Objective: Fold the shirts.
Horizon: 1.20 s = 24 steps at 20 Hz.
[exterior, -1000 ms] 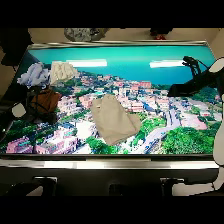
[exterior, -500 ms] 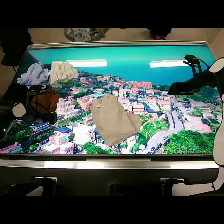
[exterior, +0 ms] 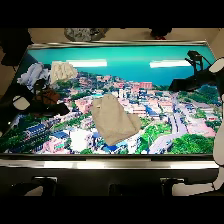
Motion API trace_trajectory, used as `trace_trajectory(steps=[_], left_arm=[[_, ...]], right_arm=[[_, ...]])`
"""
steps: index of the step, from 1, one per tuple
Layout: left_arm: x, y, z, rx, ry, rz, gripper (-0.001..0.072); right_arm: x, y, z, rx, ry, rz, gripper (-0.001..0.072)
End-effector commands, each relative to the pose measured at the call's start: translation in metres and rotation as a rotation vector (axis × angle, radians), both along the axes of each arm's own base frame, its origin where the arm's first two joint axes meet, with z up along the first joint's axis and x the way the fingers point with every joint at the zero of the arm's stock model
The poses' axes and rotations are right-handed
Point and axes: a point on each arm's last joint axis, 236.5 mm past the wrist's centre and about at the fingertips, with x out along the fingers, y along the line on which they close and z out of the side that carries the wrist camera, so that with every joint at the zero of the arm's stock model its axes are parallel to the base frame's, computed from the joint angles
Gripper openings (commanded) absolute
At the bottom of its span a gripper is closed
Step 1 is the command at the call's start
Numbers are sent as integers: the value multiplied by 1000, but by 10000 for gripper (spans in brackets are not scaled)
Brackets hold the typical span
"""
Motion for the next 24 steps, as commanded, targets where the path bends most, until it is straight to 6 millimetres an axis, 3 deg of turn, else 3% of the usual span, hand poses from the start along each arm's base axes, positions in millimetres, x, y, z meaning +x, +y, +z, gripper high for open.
trace_trajectory(steps=[1, 4, 8, 11, 15, 17, 24], left_arm=[[11, -81, 11, -369, 103, -89, 629], [6, -121, -5, -472, 185, -137, 627], [-32, -165, -32, -437, 248, -260, 627], [-49, -185, -43, -417, 257, -304, 625], [-71, -180, -63, -370, 320, -337, 613], [-82, -174, -70, -348, 354, -353, 609], [-86, -170, -79, -318, 369, -365, 600]], right_arm=[[-7, 3, -3, -4, 26, 37, 624], [-42, 13, -13, 3, 155, 159, 624], [-83, 24, -30, 42, 305, 270, 626], [-106, 48, -49, 155, 382, 306, 628], [-135, 93, -79, 240, 452, 427, 679], [-140, 110, -93, 229, 456, 461, 700], [-157, 138, -131, 230, 480, 471, 699]])
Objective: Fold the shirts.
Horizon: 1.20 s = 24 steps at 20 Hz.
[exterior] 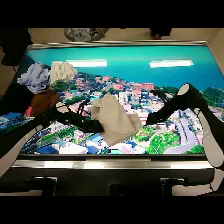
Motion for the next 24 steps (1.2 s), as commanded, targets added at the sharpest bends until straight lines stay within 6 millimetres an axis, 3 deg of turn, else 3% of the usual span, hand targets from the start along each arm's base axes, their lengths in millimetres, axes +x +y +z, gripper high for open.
trace_trajectory(steps=[1, 3, 4, 8, 10, 12, 13, 14, 15, 17, 19, 20, 22, 24], left_arm=[[1, 0, -9, 19, -4, 0, 478], [12, -5, -14, 29, -51, 30, 375], [19, -7, -15, 33, -69, 58, 373], [32, -9, -16, 40, -110, 100, 25], [32, -9, -16, 40, -110, 100, 24], [32, -9, -16, 40, -112, 99, 23], [32, -9, -15, 39, -118, 94, 23], [32, -9, -14, 37, -124, 89, 22], [32, -9, -13, 36, -129, 86, 22], [38, -11, 2, 19, -200, 49, 20], [58, -9, 45, 21, -362, 5, 19], [73, -6, 80, 30, -479, -11, 19], [95, -1, 180, 19, -746, -19, 18], [92, 6, 308, -45, -1029, 13, 18]], right_arm=[[-5, 14, -20, 8, -7, -9, 698], [-1, 19, -25, 27, -24, -41, 696], [2, 24, -25, 49, -36, -58, 696], [11, 42, -31, 130, -35, -149, 692], [8, 50, -40, 170, 10, -183, 688], [7, 57, -46, 202, 42, -210, 633], [8, 59, -48, 208, 49, -219, 517], [9, 58, -49, 206, 48, -225, 354], [10, 58, -48, 208, 46, -226, 56], [15, 59, -37, 220, -15, -171, 46], [33, 59, 4, 240, -170, -82, 46], [47, 59, 37, 245, -287, -36, 46], [75, 58, 135, 238, -582, 39, 46], [82, 55, 265, 206, -930, 73, 47]])
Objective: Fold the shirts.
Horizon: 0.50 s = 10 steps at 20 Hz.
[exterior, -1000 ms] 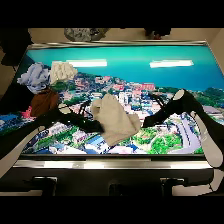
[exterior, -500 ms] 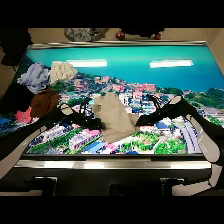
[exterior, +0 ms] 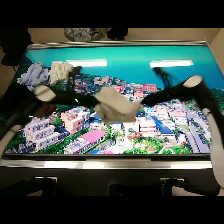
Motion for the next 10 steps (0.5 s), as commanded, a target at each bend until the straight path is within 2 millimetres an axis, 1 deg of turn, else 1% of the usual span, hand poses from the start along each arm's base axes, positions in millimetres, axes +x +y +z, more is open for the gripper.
trace_trajectory(steps=[1, 2, 3, 4, 5, 6, 7, 8, 9, 10], left_arm=[[-12, 25, 203, -67, -481, 29, 18], [-28, 38, 259, -102, -595, 61, 18], [-48, 51, 307, -140, -692, 91, 18], [-74, 65, 351, -182, -784, 114, 18], [-100, 75, 385, -229, -853, 125, 18], [-122, 81, 408, -275, -890, 130, 19], [-143, 85, 424, -322, -911, 127, 18], [-158, 88, 432, -347, -927, 120, 19], [-170, 90, 436, -352, -937, 110, 18], [-174, 93, 434, -338, -939, 110, 18]], right_arm=[[-4, -6, 208, -59, -581, -8, 47], [-19, -12, 271, -68, -738, -68, 47], [-45, -16, 333, -39, -877, -139, 46], [-75, -17, 381, -5, -992, -180, 46], [-109, -16, 419, 22, -1096, -202, 46], [-138, -16, 442, 34, -1164, -209, 46], [-162, -15, 455, 46, -1200, -219, 46], [-178, -16, 458, 60, -1192, -235, 46], [-187, -18, 453, 59, -1154, -256, 46], [-192, -21, 443, 43, -1104, -269, 47]])
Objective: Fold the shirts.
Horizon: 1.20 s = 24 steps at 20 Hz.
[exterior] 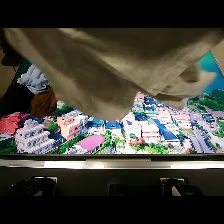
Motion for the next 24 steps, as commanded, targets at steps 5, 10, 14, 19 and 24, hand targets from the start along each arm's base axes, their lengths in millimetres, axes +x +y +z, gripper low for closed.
trace_trajectory(steps=[5, 10, 14, 19, 24], left_arm=[[-8, 35, -24, 101, 109, 133, 21], [83, 19, -145, 313, 388, 200, 21], [164, 29, -299, 479, 715, 272, 21], [210, 30, -458, 591, 1040, 258, 23], [201, -22, -521, 366, 1334, 123, 536]], right_arm=[[-42, -10, -73, -69, 378, -42, 47], [49, -24, -174, -189, 675, -21, 47], [189, -23, -272, -77, 796, -28, 47], [247, 30, -423, 225, 1161, 162, 48], [247, 48, -466, 281, 1294, 171, 456]])
